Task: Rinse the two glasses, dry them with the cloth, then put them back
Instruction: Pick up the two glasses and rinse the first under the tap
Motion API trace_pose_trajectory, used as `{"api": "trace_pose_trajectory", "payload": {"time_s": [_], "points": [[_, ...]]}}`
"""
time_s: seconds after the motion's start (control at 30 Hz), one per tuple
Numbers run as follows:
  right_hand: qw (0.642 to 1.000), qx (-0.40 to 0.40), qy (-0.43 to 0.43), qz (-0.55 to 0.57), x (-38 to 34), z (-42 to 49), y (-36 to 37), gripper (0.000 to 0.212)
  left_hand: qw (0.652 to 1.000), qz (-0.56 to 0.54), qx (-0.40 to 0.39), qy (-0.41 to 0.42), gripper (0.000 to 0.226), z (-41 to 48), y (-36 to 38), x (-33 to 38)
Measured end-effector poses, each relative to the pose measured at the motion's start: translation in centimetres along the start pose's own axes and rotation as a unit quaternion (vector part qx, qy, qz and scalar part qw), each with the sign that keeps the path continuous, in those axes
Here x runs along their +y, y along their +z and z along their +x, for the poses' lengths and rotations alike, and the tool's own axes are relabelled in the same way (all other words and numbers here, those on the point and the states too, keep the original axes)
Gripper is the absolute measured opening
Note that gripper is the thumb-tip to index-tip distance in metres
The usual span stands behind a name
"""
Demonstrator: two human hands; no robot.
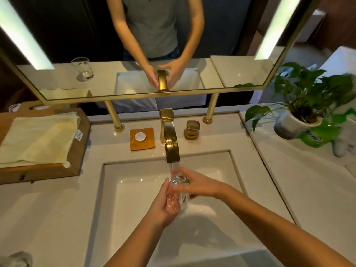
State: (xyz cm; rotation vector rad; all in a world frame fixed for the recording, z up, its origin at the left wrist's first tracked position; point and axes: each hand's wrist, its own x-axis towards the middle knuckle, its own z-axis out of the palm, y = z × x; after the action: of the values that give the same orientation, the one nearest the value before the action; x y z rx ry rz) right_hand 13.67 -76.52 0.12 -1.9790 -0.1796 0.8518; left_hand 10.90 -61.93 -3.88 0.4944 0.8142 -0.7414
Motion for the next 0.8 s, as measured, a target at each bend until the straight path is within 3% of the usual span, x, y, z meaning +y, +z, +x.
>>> {"api": "trace_pose_trajectory", "payload": {"time_s": [0.07,0.2,0.3,0.37,0.5,0.7,0.8], "points": [[0.998,0.001,-0.050,-0.048,-0.7,-1.6,0.0,0.071,0.999,0.040,-0.013,0.021,0.038,-0.8,0.3,-0.3],[0.980,0.064,-0.117,-0.150,-2.1,-3.6,-0.3,0.065,0.994,0.079,-0.043,0.059,0.043,-2.0,0.4,-0.5],[0.963,0.112,-0.133,-0.206,-2.0,-4.2,-0.4,0.068,0.995,0.043,-0.048,0.070,0.027,-2.7,-0.5,-1.1],[0.962,0.123,-0.126,-0.208,-1.6,-4.6,-0.5,0.068,0.996,0.035,-0.032,0.073,0.016,-3.1,-1.5,-2.1],[0.967,0.115,-0.127,-0.189,-0.7,-5.3,-0.5,0.066,0.997,0.025,-0.043,0.060,0.029,-3.5,-2.1,-3.4],[0.975,0.129,-0.110,-0.145,1.0,-5.7,-1.0,0.065,0.993,0.075,-0.040,0.087,0.018,-3.1,-0.5,-3.9],[0.973,0.155,-0.092,-0.147,2.8,-5.7,-1.8,0.059,0.968,0.195,-0.023,0.157,0.019,-3.0,0.8,-3.3]]}}
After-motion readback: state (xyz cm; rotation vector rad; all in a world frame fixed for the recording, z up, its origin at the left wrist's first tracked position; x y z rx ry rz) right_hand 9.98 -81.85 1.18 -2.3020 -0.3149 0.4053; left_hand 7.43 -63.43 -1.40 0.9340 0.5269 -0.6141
